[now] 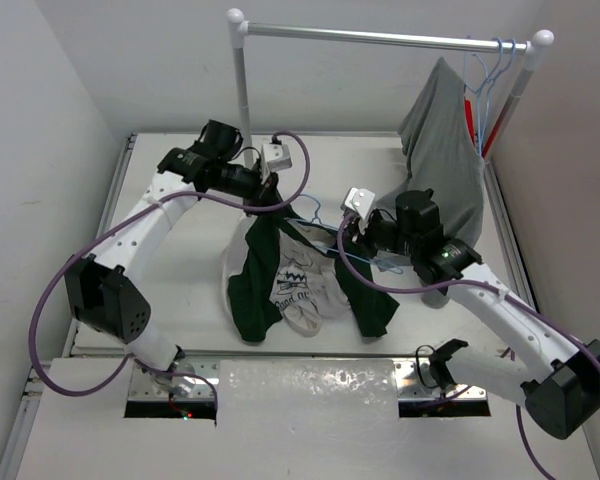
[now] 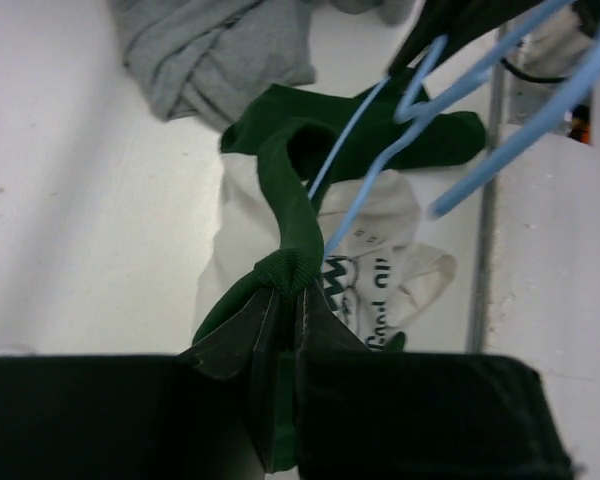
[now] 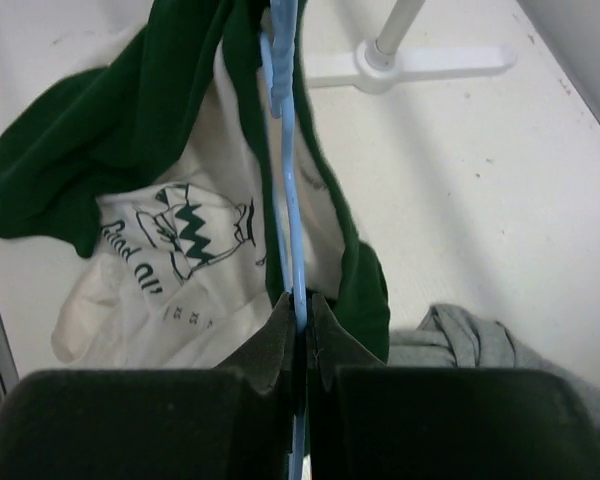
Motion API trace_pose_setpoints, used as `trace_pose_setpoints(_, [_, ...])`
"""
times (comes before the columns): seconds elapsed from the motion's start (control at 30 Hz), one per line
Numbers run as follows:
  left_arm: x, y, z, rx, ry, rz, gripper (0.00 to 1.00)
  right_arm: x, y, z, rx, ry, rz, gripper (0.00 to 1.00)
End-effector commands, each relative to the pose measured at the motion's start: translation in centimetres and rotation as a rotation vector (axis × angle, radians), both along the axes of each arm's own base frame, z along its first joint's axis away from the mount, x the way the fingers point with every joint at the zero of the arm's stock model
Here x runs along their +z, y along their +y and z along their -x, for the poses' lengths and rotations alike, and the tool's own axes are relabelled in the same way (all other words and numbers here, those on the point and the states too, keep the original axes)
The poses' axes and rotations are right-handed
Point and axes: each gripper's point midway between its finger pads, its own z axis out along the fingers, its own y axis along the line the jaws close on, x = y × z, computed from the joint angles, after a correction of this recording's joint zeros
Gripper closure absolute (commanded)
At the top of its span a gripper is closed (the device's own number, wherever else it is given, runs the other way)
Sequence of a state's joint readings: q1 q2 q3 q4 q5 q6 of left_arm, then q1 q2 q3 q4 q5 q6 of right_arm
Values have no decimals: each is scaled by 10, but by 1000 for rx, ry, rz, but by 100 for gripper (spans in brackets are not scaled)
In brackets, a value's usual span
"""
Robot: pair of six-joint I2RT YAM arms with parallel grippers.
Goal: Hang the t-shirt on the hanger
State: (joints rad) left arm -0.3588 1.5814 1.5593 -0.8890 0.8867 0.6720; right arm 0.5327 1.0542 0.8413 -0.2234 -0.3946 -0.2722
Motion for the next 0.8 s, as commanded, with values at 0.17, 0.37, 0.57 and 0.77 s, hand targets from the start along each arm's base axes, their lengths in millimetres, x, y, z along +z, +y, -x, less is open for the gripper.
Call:
trace_pose_setpoints(0.17, [38,-41,70,-225,48,76,100,-9,26,-3,64,-20,-147,100])
trace_pose_setpoints(0.37, [-12,-36,41,-99,36,-34,89,-36,30,-1,51,26,-204,100])
trace_pose_setpoints(0.57, [-62,-11,23,28,6,-204,57,-59,33,-1,37,64,-230,100])
trace_pose_setpoints(0.77, [-48,12,-1,133,-82,-272,29,-79,37,-4,29,131,-221,100])
